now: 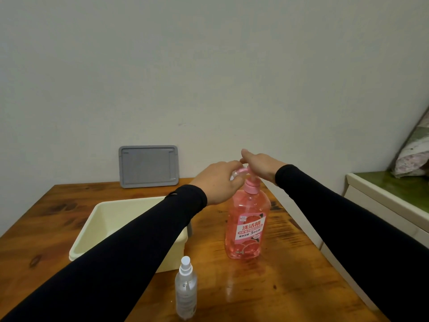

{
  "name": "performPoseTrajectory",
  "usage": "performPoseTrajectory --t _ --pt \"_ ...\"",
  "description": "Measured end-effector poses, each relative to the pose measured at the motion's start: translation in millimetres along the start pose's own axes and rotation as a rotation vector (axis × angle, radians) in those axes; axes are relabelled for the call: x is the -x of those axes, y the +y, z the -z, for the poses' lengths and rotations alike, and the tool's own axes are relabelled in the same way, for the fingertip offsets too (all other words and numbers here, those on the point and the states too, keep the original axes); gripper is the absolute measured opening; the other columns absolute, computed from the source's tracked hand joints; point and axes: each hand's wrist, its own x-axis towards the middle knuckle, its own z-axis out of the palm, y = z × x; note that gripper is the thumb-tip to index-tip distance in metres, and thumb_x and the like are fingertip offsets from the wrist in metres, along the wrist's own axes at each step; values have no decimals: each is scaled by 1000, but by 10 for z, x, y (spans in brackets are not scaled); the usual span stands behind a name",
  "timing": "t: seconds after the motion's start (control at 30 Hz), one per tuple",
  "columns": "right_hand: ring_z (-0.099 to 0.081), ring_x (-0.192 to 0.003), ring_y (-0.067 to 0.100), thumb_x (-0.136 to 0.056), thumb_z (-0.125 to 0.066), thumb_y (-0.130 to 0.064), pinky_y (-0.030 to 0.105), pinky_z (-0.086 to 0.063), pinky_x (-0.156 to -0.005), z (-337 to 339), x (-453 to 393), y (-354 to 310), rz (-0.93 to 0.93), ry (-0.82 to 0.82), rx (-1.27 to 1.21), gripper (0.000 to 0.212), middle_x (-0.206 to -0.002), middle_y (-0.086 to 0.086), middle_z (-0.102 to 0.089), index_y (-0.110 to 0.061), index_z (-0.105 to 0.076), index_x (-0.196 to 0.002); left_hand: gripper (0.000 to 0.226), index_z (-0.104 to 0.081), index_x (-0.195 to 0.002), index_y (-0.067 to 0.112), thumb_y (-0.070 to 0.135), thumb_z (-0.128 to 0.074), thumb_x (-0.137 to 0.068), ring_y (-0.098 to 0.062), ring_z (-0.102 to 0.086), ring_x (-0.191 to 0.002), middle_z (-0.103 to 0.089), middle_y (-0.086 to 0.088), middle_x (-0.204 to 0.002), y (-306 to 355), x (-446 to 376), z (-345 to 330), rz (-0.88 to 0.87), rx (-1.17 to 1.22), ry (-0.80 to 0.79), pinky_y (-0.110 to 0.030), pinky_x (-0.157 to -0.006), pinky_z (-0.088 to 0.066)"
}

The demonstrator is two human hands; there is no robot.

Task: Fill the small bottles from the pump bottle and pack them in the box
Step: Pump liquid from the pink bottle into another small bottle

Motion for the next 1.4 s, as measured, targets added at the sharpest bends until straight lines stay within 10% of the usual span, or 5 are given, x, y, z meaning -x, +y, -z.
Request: performPoseTrajectory --t 1.03,1.4 --pt "-46 -102 19 -100 -20 -47 31 -31 -88 -28 -37 48 31 8 -53 58 -136 15 -52 -12 -49 -135 39 -49 -131 24 35 -42 -95 -12 -53 -87 -63 -2 -113 -16 -20 -9 -5 -5 -4 -22 -67 -39" --pt "-47 -124 28 -100 -18 -49 33 -31 -93 -117 -11 104 -5 -1 -33 61 -141 15 -48 -11 -48 -137 42 -46 -135 25 35 -42 -94 -14 -55 -91 -62 -2 -114 -41 36 -91 10 -20 -23 -23 -71 -42"
